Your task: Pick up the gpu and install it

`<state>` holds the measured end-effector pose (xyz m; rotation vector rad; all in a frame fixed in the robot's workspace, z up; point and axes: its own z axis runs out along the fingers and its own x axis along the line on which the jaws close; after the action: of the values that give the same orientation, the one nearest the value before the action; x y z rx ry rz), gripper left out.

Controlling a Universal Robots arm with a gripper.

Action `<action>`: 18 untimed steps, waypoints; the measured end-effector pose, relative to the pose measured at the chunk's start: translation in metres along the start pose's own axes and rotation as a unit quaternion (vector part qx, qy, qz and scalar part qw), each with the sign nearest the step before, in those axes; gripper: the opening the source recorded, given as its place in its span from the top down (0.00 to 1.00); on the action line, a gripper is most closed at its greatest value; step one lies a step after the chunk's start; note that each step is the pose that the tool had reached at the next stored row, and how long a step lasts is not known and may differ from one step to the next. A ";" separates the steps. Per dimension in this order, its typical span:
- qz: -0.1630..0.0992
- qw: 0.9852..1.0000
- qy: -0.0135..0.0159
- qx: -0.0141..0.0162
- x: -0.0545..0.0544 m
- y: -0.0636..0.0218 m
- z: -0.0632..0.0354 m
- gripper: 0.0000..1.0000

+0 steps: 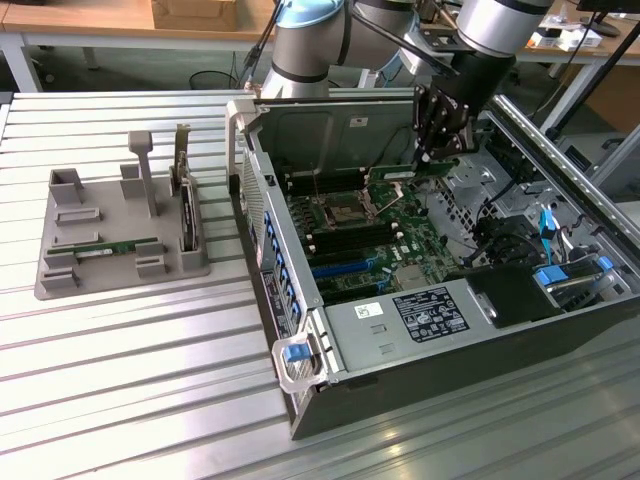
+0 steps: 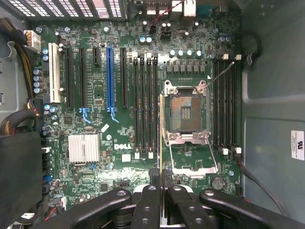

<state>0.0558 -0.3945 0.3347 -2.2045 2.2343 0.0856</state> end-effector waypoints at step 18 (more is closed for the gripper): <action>0.000 1.000 0.000 0.000 0.000 -0.0004 0.0101 0.88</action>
<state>0.0558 -0.3945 0.3246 -2.2044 2.2343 0.0857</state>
